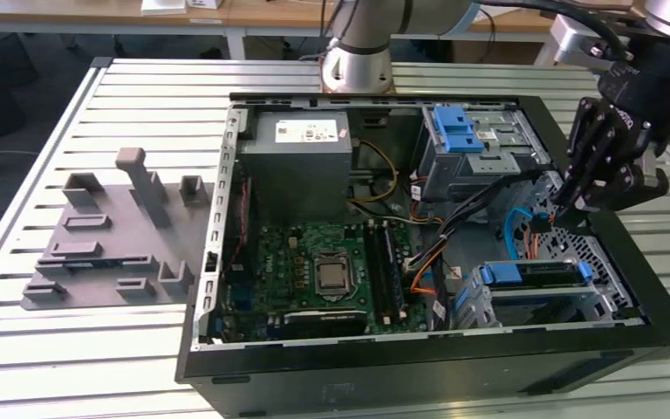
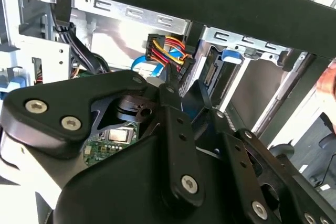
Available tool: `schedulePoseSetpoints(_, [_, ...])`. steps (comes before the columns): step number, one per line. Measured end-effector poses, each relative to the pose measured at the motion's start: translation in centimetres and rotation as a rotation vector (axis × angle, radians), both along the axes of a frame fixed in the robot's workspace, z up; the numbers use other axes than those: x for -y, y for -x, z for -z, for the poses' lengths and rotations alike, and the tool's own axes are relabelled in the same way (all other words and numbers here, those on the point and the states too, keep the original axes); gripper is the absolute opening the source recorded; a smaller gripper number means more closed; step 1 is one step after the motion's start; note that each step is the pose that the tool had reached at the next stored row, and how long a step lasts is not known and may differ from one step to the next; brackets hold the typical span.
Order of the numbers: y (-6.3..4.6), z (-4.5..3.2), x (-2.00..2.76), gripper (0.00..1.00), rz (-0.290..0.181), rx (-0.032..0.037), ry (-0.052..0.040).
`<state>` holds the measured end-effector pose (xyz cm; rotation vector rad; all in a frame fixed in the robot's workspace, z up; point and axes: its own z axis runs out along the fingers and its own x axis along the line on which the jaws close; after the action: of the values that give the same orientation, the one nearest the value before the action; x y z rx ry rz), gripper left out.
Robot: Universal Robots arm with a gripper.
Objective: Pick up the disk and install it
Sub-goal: 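Insert the first disk wire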
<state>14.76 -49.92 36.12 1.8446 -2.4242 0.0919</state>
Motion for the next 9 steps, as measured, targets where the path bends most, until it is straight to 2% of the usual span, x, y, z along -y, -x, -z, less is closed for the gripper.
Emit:
schedulePoseSetpoints(6, [-0.1,0.34,-0.21,0.31,0.006,0.0,0.0022])
schedulePoseSetpoints(9, [-0.13,0.54,-0.23,0.31,0.008,0.0,0.0108])
